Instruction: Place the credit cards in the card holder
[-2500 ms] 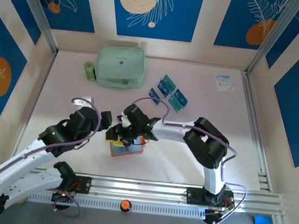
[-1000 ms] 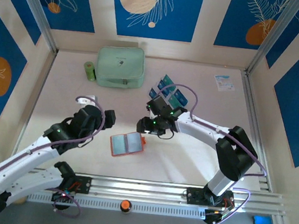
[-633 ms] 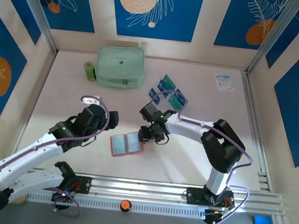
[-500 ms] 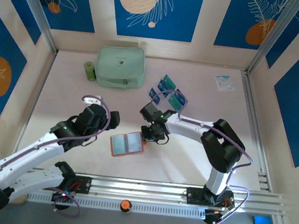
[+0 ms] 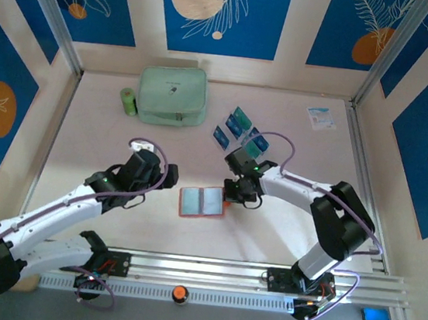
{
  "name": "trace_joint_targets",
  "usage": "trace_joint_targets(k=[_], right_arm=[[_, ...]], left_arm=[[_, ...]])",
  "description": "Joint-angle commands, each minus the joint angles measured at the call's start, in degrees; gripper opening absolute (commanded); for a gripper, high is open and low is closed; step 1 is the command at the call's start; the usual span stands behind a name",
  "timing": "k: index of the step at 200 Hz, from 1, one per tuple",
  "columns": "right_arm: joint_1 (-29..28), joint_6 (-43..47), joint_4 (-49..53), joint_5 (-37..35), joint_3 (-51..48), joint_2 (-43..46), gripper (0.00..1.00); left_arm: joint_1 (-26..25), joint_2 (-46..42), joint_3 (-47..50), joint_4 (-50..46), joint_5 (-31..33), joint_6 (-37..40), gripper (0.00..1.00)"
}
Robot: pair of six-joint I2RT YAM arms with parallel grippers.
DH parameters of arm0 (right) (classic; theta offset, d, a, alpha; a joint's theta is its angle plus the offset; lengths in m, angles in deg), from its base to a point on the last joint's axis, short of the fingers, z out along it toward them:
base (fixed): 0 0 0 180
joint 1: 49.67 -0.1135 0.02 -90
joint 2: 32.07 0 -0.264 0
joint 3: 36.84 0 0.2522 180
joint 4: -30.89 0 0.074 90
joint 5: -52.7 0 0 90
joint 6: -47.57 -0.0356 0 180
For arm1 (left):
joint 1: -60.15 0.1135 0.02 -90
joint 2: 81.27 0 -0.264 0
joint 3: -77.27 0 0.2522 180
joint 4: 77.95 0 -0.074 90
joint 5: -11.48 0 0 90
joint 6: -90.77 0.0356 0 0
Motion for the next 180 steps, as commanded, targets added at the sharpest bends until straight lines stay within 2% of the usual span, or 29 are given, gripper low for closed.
trace_joint_targets(k=[1,29,36,52,65,92,118,136,180], right_arm=[[1.77,0.7,0.88,-0.43,-2.78,2.71,0.0],[2.98,0.35,0.95,0.71,-4.78,4.76,0.0],[3.07,0.33,1.2,1.11,-4.93,5.3,0.07],[3.6,0.71,2.7,2.13,-4.07,6.99,0.28],[4.36,1.58,4.5,2.86,-2.13,9.03,0.35],[7.57,4.75,8.53,2.96,4.14,12.48,0.37],[11.94,8.8,11.92,1.48,12.02,11.74,0.38],[14.19,11.96,14.12,0.53,18.25,8.87,0.41],[15.21,19.49,20.47,-4.4,31.64,-2.87,0.4]], left_arm=[[0.25,1.37,0.46,2.14,-1.88,0.0,1.0],[0.24,3.76,0.13,3.12,-3.24,0.86,1.0],[0.23,4.44,-0.02,3.3,-3.71,1.12,1.0],[0.24,6.36,-0.69,3.67,-4.92,1.85,1.0],[0.24,7.97,-1.27,3.61,-5.57,2.3,1.0],[0.24,10.36,-2.15,3.72,-6.3,3.21,1.0],[0.25,11.97,-2.44,4.16,-6.78,4.03,1.0],[0.24,13.4,-2.77,4.33,-7.09,4.37,1.0],[0.25,16.62,-3.57,5.01,-8.01,4.87,1.0]])
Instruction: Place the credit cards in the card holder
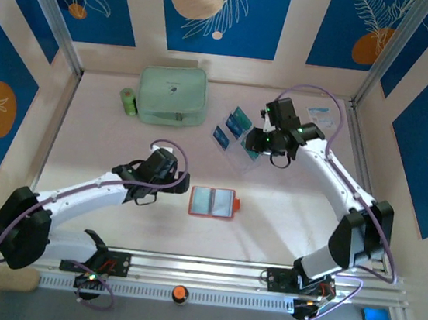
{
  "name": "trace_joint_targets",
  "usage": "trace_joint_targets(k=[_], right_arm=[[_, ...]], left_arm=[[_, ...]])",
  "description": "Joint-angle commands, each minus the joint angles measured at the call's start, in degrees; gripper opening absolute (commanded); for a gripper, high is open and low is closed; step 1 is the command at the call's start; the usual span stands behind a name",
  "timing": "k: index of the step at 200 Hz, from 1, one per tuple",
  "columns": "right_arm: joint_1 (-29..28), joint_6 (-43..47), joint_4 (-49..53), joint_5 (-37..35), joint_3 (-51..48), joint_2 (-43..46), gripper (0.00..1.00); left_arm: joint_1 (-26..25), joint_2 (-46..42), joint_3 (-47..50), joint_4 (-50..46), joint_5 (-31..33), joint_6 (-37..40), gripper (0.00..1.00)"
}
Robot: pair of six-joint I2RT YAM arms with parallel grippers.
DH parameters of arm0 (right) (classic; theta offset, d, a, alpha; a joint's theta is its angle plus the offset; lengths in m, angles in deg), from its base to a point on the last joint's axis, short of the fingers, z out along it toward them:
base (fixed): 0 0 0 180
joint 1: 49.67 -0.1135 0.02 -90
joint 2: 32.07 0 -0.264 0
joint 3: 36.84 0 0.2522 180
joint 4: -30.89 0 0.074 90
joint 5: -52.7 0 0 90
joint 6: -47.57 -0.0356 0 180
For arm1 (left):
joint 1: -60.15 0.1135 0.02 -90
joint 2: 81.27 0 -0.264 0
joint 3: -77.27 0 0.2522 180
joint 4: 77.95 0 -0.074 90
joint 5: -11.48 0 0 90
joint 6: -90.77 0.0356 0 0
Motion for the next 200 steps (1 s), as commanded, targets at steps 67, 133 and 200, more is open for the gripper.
trace_joint_targets(k=[67,133,200], right_arm=[[-1.71,12.53,9.67,-13.38,14.69,-18.06,0.34],[-2.24,14.57,8.76,-16.29,17.21,-22.43,0.31],[-2.44,14.3,8.49,-15.25,18.59,-24.84,0.21]], left_arm=[[0.28,1.85,-1.31,0.81,-1.67,0.98,1.0],[0.23,1.9,-0.6,1.31,-1.83,0.5,1.0],[0.23,1.81,-0.27,1.44,-1.66,0.28,1.0]])
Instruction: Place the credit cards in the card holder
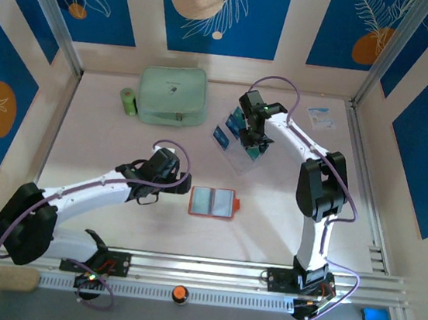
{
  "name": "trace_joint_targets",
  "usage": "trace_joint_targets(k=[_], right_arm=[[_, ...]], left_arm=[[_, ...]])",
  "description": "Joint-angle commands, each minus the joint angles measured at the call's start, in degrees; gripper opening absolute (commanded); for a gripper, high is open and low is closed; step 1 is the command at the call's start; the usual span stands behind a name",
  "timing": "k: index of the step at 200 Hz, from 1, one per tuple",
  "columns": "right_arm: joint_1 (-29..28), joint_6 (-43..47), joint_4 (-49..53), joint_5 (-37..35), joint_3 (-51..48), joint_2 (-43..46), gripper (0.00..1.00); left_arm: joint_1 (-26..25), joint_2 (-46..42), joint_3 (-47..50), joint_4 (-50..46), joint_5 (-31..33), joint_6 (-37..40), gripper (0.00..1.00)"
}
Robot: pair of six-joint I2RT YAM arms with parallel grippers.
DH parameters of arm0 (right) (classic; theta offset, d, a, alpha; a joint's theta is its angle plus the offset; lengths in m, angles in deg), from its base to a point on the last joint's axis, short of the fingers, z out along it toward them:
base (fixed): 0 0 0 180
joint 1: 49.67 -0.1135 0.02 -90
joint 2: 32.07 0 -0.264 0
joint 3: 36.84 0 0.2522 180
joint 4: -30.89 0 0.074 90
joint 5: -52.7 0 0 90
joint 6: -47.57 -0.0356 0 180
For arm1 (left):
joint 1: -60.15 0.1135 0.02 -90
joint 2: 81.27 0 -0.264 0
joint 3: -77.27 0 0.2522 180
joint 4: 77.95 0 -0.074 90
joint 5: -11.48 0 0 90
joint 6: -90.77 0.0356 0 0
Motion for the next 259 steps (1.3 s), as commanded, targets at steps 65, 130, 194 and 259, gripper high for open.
trace_joint_targets(k=[65,130,194,259], right_arm=[[-0.55,2.3,-0.38,2.72,1.77,1.49,0.06],[-2.27,6.01,-0.36,3.69,2.78,6.61,0.0],[-5.03,-1.28,-2.2,10.56,-0.89,17.89,0.0],[-1.86,-31.0,-39.05,35.73,-43.48,40.06,0.0]], left_arm=[[0.3,-0.06,0.27,1.0,-0.97,0.34,1.0],[0.26,0.22,-0.06,0.72,-1.22,1.02,1.0],[0.28,3.17,-2.59,-0.02,-2.29,4.08,1.0],[-0.53,9.03,-5.34,0.86,-7.1,6.39,1.0]])
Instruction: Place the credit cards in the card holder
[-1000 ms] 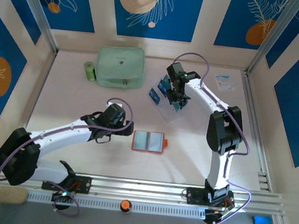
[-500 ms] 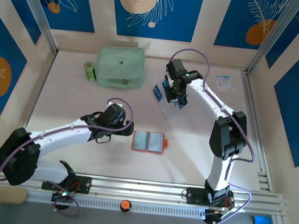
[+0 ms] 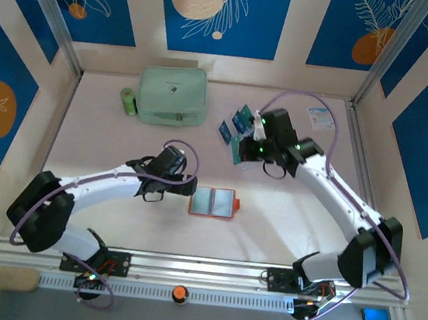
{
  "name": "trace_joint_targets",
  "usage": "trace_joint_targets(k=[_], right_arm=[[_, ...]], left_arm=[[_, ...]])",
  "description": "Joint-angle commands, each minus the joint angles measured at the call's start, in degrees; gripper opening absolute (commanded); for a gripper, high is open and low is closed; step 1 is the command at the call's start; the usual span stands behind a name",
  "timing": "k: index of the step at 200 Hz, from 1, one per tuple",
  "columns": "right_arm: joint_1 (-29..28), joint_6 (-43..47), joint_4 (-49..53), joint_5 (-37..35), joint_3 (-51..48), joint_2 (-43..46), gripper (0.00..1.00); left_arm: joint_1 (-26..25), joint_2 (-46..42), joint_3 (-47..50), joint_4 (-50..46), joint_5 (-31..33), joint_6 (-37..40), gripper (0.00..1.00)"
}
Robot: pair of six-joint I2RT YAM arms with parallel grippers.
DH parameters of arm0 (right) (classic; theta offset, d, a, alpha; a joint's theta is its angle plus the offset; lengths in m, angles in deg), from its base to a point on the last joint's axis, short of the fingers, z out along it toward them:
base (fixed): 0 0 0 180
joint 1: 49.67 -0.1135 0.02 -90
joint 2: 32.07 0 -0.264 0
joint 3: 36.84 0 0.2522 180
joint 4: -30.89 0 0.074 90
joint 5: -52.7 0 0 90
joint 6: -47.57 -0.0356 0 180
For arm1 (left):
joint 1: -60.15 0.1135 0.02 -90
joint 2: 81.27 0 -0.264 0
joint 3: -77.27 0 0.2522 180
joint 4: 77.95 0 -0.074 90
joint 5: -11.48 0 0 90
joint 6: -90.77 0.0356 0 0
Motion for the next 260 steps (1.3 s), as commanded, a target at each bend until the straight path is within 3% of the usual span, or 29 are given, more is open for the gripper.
trace_joint_targets(k=[1,32,67,135,260], right_arm=[[0.91,-16.01,-18.69,12.72,-13.62,4.57,0.0],[-0.4,-26.94,-35.88,13.13,-30.32,9.53,0.0],[-4.46,-30.69,-43.22,9.16,-38.15,9.67,0.0],[-9.02,-32.89,-48.88,3.06,-42.61,5.37,0.0],[-9.28,-32.36,-53.04,3.18,-41.57,0.26,0.0]], left_arm=[[-0.54,1.84,-1.96,0.42,-2.61,1.76,1.0],[-1.78,3.26,-2.14,0.35,-2.2,2.12,1.0],[-3.24,4.87,-2.09,0.49,-1.52,2.34,1.0],[-5.42,8.6,-2.89,0.43,1.19,2.88,1.0],[-5.55,9.52,-0.1,-1.32,4.77,0.37,1.0]])
